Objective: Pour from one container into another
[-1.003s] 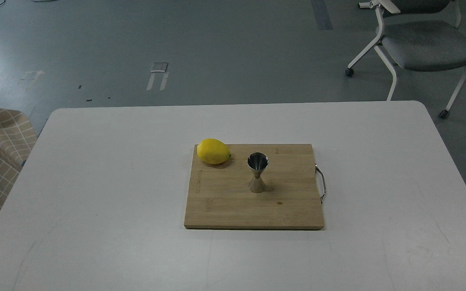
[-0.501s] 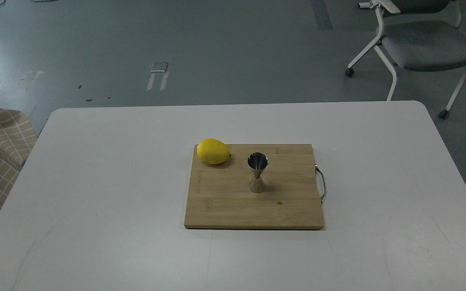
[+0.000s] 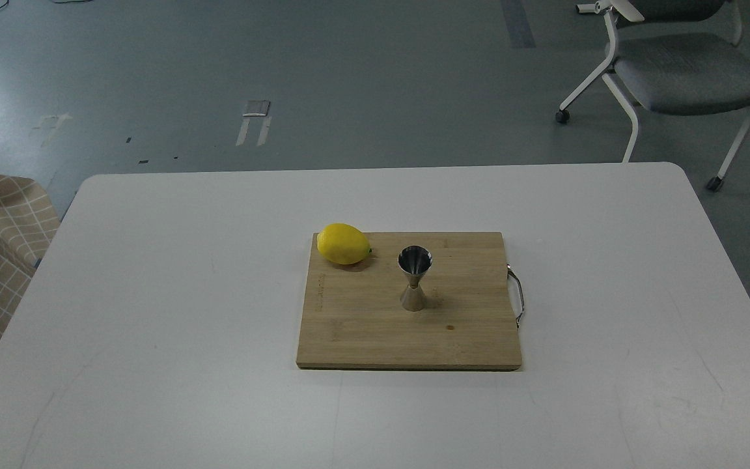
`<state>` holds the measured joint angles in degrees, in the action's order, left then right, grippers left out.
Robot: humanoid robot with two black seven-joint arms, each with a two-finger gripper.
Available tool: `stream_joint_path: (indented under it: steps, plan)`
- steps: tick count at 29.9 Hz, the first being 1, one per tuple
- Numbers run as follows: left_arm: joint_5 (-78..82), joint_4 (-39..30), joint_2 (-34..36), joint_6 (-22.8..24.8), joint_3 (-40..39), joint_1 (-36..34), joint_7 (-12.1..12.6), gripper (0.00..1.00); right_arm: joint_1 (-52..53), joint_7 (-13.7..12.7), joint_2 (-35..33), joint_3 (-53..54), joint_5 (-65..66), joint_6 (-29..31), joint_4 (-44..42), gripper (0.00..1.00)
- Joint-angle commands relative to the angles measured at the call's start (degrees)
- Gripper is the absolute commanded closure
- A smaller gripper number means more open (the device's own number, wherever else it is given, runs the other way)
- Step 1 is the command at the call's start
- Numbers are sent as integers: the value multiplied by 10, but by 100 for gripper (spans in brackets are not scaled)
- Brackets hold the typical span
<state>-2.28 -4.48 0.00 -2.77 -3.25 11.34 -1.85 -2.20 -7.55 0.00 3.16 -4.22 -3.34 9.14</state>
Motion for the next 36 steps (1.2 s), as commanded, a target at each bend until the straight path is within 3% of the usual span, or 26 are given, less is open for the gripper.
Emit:
stream_joint_path:
  steps: [1,36]
  plan:
    - [0,0,0,0,0,0,0,1,0,0,0,0,0,0,0,0]
    - [0,0,0,0,0,0,0,1,0,0,0,0,0,0,0,0]
